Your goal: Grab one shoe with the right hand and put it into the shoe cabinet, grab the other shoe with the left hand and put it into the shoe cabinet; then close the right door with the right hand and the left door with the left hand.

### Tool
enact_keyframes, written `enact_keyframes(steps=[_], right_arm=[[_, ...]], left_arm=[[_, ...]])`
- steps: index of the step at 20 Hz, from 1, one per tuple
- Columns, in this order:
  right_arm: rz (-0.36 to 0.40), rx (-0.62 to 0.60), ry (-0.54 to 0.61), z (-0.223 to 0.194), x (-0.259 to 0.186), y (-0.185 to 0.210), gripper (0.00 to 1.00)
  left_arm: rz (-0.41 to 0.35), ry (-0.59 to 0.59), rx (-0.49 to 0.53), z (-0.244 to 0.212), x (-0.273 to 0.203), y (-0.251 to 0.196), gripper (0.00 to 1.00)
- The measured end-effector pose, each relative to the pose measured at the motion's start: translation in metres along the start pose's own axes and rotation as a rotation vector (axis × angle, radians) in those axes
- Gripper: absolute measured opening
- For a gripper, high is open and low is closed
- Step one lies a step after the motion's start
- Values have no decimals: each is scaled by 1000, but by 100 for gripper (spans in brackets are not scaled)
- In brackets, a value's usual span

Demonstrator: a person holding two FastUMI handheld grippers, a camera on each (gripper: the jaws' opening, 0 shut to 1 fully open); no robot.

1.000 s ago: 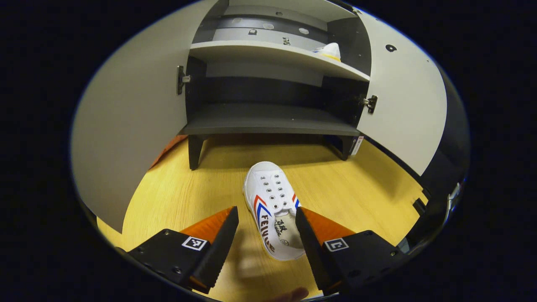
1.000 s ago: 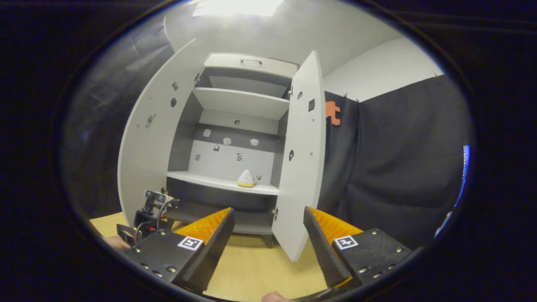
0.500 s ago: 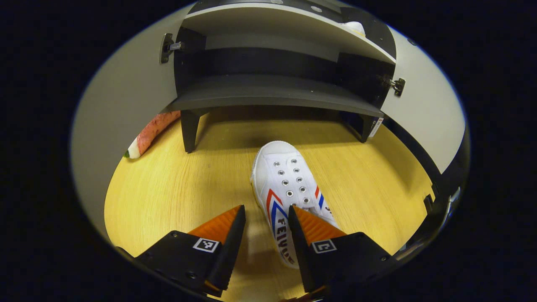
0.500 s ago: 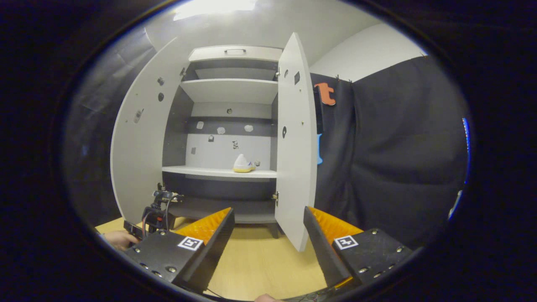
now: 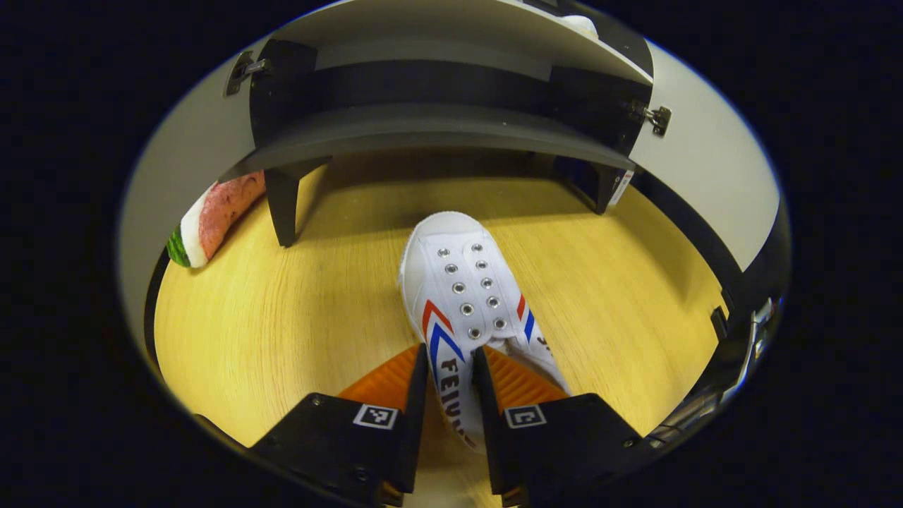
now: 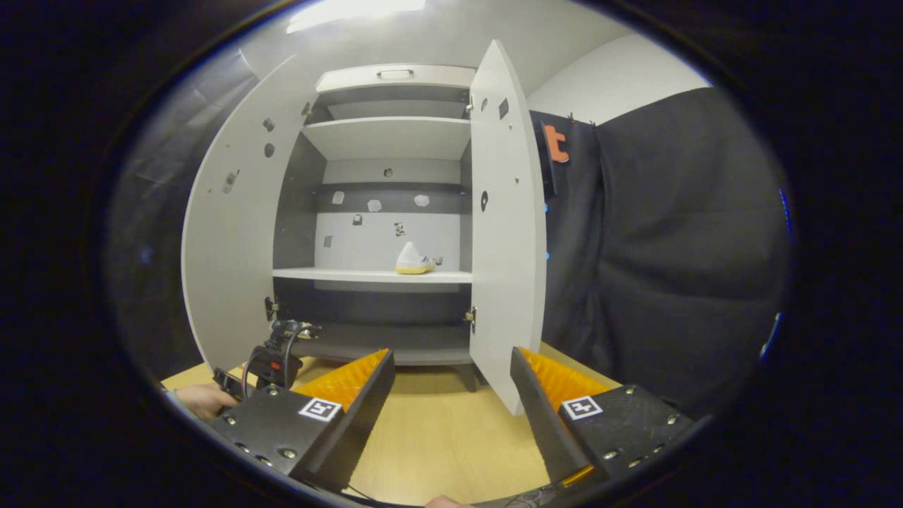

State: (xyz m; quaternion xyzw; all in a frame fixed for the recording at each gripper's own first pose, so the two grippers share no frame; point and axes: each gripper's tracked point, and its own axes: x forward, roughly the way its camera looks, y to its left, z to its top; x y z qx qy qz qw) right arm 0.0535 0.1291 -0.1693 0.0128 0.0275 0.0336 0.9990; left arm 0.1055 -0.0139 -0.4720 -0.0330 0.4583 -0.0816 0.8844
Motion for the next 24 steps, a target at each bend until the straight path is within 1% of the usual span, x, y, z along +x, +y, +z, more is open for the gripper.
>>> enact_keyframes(steps=[1,2,3,5,8,10,11,12,15,18,22,24], right_arm=[[2,3,-1,1,-1,0,99],[2,5,-3,1,-1,-2,98],[-1,8,-5,1,-3,-4,99],[-8,15,-4,0,-5,-10,99],[-31,39,-4,-2,-9,-25,99],[-45,68,-4,-1,-12,-35,98],[-47,78,-9,0,-14,-38,98],[-53,79,-15,1,-16,-43,98],[-79,51,-23,0,-19,-54,98],[-61,53,-20,2,-25,-52,98],[-43,47,-37,13,-32,-50,98],[-19,52,-46,19,-38,-46,98]], left_arm=[[3,-4,-5,-1,-1,3,31],[18,-33,-27,4,1,7,29],[41,-46,-61,5,-1,11,20],[63,-91,-121,7,-2,9,6],[89,-104,-133,8,-6,9,6],[69,-122,-130,15,-11,11,6],[64,-142,-112,18,-10,15,6],[66,-168,-96,22,-12,18,6],[50,-244,-94,28,-22,18,5],[38,-323,-77,33,-27,21,5],[18,-423,-75,29,-13,19,5],[28,-468,-75,30,-12,20,5]])
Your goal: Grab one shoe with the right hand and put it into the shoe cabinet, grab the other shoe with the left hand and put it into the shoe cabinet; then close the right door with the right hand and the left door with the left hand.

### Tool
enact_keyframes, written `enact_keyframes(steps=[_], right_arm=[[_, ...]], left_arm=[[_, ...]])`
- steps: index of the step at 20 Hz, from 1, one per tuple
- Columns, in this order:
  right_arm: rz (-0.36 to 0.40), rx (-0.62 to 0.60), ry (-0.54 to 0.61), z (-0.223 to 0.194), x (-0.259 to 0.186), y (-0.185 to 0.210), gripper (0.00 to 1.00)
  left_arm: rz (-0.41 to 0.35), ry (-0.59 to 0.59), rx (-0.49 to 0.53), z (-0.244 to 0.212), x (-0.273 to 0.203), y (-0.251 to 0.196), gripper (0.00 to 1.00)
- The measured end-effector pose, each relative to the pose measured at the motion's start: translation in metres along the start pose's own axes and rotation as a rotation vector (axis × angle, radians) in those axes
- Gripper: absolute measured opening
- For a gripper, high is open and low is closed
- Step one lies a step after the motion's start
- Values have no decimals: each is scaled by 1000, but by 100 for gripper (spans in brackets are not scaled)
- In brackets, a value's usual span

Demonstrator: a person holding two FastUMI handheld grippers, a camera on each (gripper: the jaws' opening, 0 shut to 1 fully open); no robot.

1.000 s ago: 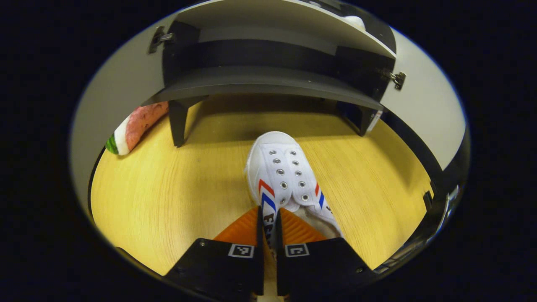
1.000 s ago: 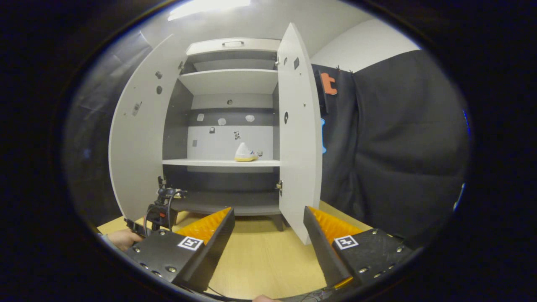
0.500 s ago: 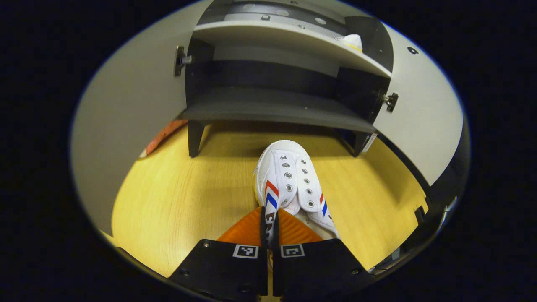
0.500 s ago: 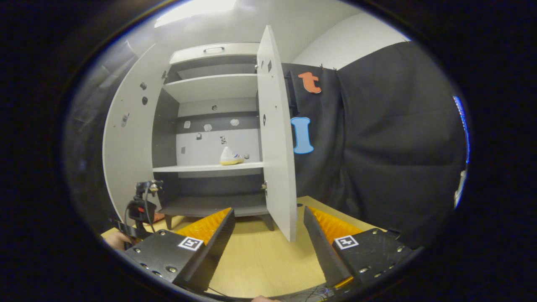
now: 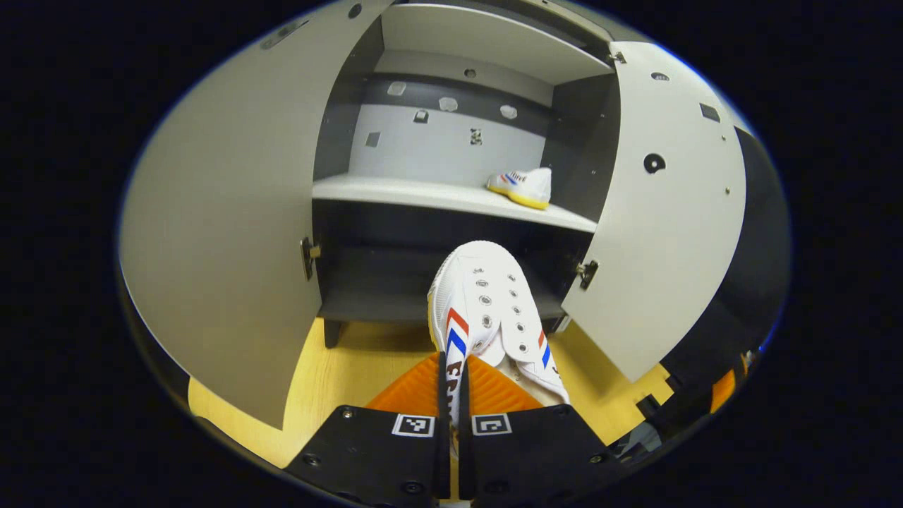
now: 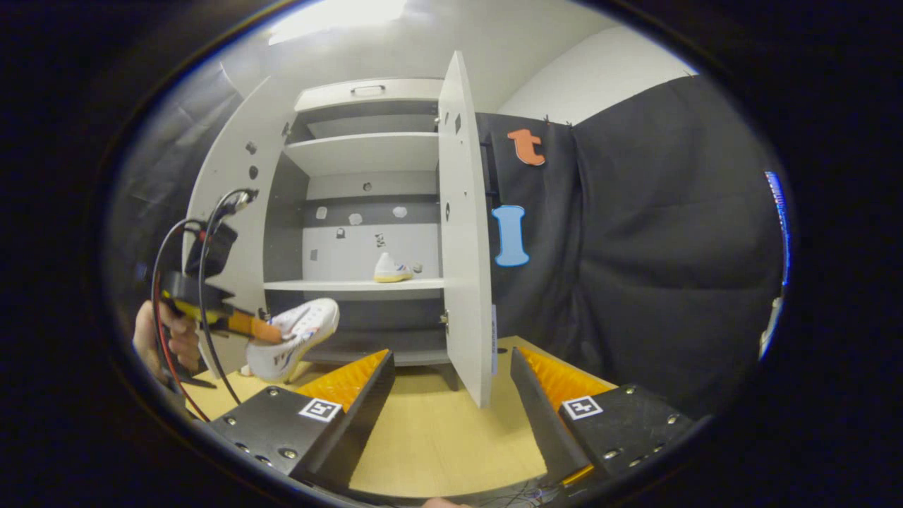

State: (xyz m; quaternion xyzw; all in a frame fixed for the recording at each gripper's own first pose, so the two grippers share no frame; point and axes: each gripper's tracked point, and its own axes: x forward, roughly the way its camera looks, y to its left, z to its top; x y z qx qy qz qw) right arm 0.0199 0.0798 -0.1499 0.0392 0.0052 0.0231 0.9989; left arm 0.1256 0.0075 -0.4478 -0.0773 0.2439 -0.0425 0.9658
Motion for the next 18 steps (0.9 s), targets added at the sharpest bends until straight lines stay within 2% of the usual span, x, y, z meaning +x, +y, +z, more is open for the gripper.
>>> enact_keyframes(steps=[4,8,9,12,14,16,18], right_arm=[[18,7,-36,15,-6,0,98],[-2,38,-70,26,-11,-11,98],[-7,45,-78,28,-14,-15,98],[-12,58,-87,31,-14,-18,98],[-21,8,-117,35,-14,-22,98],[-74,-29,-123,35,-11,-35,98],[-78,-4,-120,33,-10,-36,98]], left_arm=[[37,-54,-7,5,1,-1,5],[121,-87,3,6,4,-2,5],[122,-80,5,2,1,-2,5],[93,-70,-104,0,4,-3,5],[135,-37,-120,-4,3,1,5],[173,-12,-134,-1,-3,-4,5],[177,19,-144,-2,-6,-5,5]])
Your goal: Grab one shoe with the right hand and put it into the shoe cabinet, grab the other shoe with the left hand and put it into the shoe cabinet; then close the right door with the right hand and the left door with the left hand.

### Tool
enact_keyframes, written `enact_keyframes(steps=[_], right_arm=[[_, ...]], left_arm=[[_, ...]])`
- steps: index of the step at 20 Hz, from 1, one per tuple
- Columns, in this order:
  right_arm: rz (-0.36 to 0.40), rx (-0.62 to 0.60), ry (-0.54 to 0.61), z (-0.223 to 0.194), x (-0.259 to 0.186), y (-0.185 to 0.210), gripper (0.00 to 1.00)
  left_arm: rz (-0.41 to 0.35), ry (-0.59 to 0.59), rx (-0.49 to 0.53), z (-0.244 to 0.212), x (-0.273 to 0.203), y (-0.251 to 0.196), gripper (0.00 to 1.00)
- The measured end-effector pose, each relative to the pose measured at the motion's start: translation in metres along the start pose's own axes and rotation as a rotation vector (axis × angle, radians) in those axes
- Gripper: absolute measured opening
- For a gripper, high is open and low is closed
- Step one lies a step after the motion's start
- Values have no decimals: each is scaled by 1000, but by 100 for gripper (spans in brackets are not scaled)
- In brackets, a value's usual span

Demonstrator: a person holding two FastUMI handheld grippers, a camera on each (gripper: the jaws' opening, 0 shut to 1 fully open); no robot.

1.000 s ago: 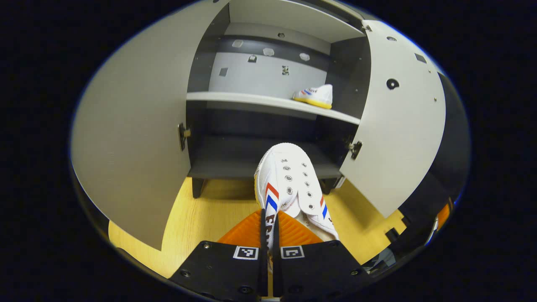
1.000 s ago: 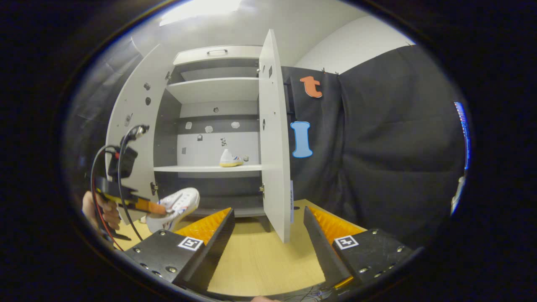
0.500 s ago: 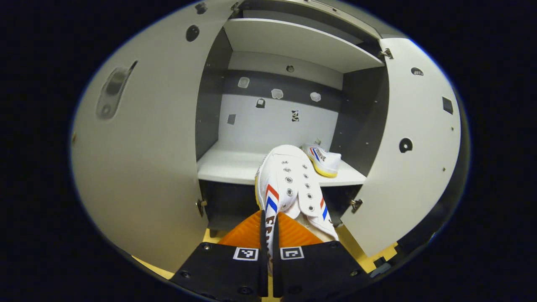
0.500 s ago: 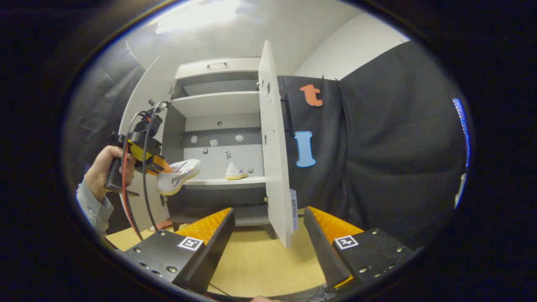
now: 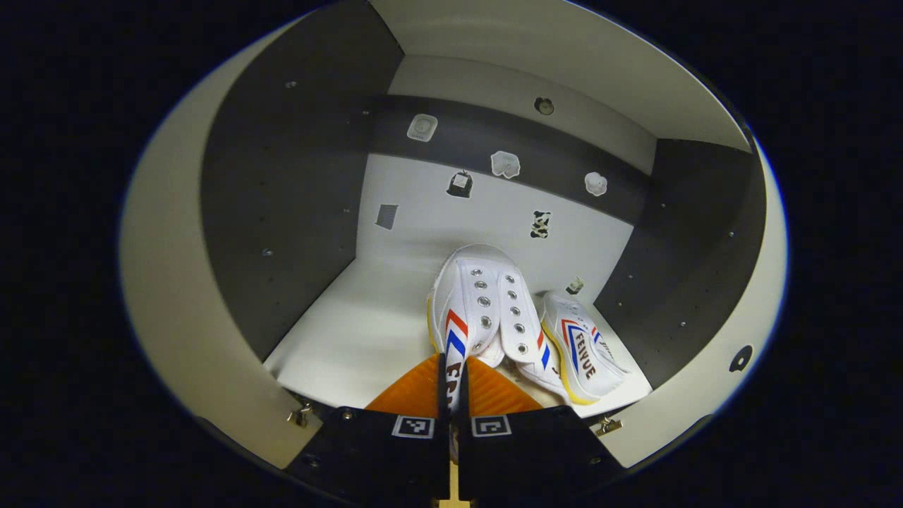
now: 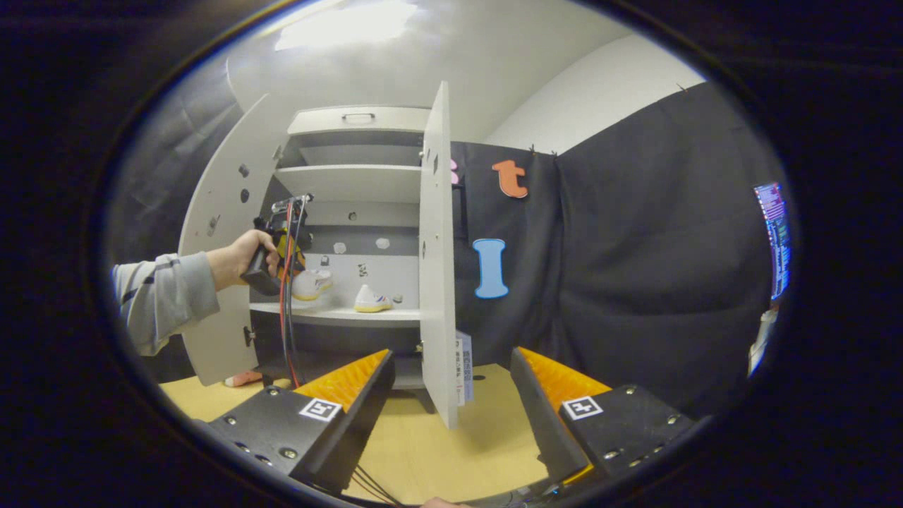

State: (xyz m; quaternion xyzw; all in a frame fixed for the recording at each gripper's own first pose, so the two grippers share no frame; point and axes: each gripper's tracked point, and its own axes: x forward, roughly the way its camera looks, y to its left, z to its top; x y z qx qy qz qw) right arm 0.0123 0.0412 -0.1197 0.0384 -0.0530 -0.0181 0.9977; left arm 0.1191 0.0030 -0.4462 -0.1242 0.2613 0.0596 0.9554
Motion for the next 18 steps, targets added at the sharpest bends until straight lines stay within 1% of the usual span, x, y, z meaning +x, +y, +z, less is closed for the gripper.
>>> enact_keyframes(steps=[2,4,5,8,10,11,12,13,14,15,16,17,18], right_arm=[[9,30,20,-7,5,-1,98],[-9,26,35,-13,9,-8,98],[-15,19,35,-15,10,-11,98],[-14,35,35,-17,14,-10,98],[-9,35,46,-21,17,-6,98],[-5,23,54,-24,17,-5,98],[-5,10,61,-26,15,-4,98],[-6,1,62,-25,15,-3,98],[-1,-6,66,-25,14,-2,98],[1,-5,69,-25,12,-2,98],[-1,3,67,-23,12,-2,98],[3,5,65,-21,10,-1,98],[6,5,63,-20,9,-1,98]], left_arm=[[10,29,14,0,6,3,5],[35,59,13,-4,9,7,5],[36,65,2,-4,9,5,5],[30,79,22,-7,13,6,5],[9,128,41,-13,8,8,7],[-31,112,32,-10,5,2,9],[-65,122,32,-11,5,-5,12],[-58,120,41,-10,2,-2,24],[-81,105,48,-6,6,-6,32],[-81,80,49,-4,5,-7,41],[-76,80,77,-3,-1,-3,52],[-52,81,88,-1,-2,2,64],[-47,91,97,-3,-7,1,72]])
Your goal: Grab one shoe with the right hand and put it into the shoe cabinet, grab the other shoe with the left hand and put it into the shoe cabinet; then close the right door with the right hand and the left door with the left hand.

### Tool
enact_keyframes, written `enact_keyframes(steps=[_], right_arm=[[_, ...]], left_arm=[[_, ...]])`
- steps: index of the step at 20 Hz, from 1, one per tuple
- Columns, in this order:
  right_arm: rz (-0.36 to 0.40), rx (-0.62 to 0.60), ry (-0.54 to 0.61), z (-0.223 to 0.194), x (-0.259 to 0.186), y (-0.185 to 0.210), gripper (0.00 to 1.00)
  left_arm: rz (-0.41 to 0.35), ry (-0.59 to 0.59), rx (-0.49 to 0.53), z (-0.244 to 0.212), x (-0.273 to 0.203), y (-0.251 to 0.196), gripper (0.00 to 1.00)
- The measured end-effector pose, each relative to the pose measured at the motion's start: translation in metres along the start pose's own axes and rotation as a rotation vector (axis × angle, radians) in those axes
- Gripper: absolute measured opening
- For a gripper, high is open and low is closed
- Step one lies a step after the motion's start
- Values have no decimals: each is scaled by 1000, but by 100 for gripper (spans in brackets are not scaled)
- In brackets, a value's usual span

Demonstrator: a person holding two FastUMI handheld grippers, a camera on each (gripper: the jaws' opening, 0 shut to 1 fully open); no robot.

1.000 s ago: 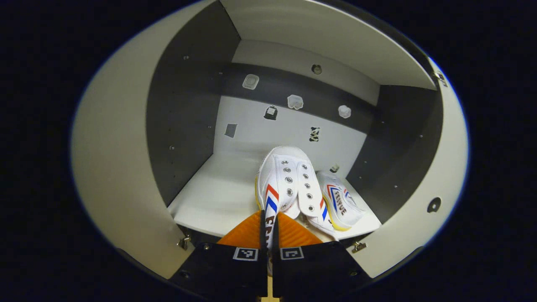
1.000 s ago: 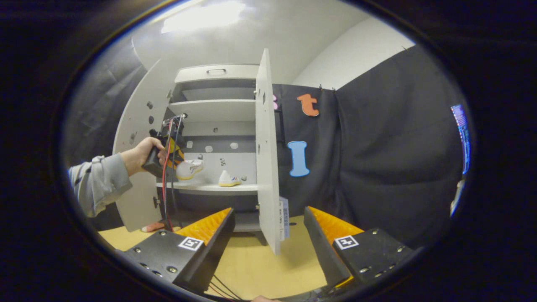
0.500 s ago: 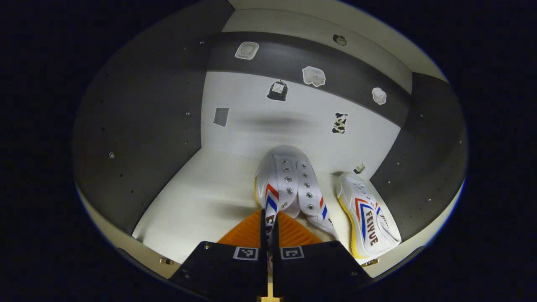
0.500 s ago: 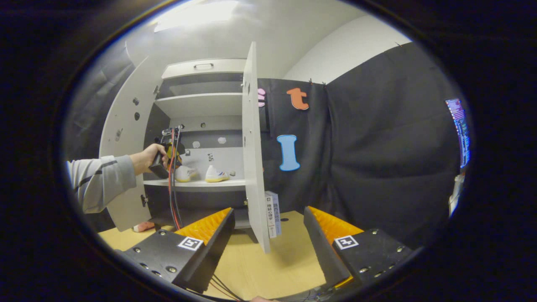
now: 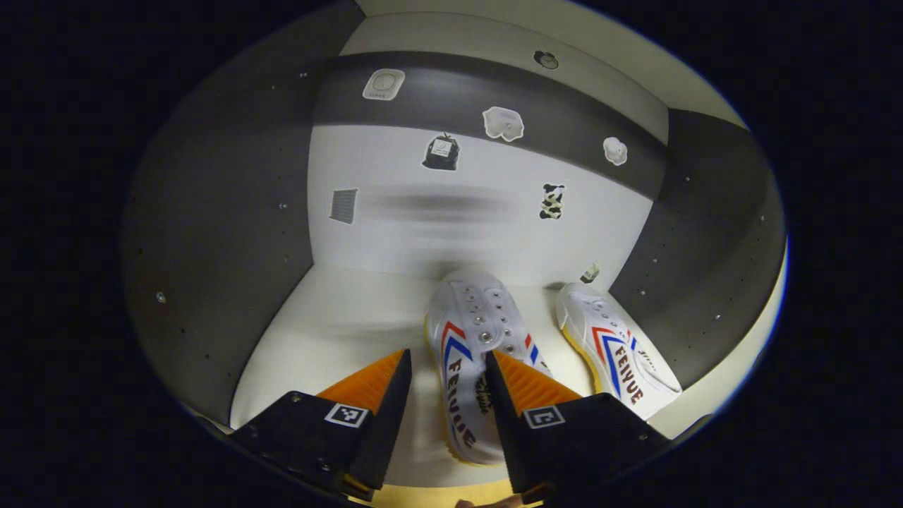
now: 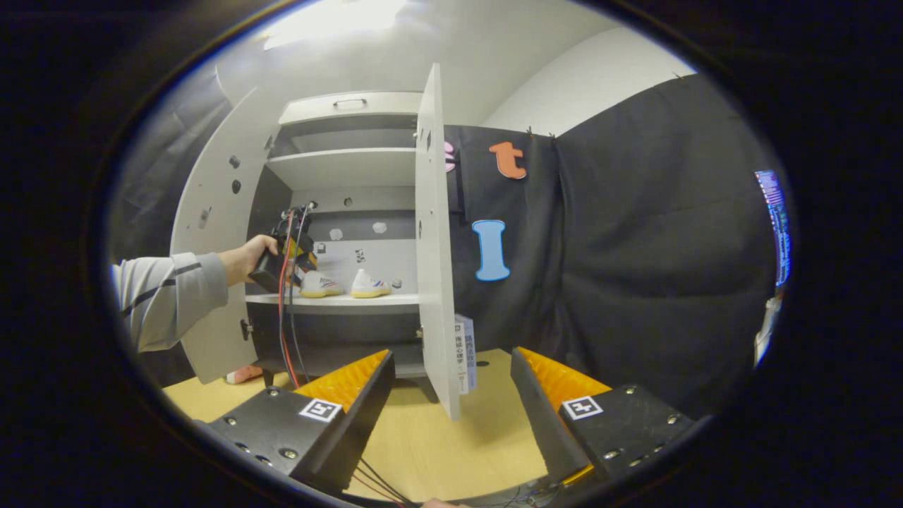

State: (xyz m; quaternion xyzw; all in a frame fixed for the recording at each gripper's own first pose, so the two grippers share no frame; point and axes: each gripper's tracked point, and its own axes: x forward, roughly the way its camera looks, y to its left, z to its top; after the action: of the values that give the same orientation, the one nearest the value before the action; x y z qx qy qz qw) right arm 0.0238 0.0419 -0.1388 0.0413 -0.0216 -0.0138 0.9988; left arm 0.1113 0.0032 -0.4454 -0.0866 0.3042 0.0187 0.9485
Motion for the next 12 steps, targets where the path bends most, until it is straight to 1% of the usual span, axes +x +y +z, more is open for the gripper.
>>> enact_keyframes(steps=[1,2,3,4,5,6,8,10,11,12], right_arm=[[-4,-1,-1,1,-1,-1,98],[-6,-4,-9,5,-4,-2,98],[-4,-7,-16,7,-6,-2,98],[-3,-9,-23,10,-7,-2,98],[-8,-7,-27,11,-7,-3,98],[-11,-4,-30,12,-8,-3,98],[7,-18,-25,10,-9,2,98],[0,-40,-9,6,-7,-1,98],[-17,-33,-8,6,-6,-4,98],[-19,-22,-5,5,-5,-5,98]], left_arm=[[4,-10,-5,0,0,1,78],[8,-4,1,0,-5,2,73],[28,-5,10,-2,-9,6,87],[49,-15,22,0,-16,9,84],[76,-28,25,4,-22,14,96],[79,-48,36,10,-29,13,89],[71,-73,45,14,-49,9,90],[62,-102,24,19,-68,3,92],[63,-101,9,15,-78,0,96],[67,-107,32,13,-89,-3,98]])
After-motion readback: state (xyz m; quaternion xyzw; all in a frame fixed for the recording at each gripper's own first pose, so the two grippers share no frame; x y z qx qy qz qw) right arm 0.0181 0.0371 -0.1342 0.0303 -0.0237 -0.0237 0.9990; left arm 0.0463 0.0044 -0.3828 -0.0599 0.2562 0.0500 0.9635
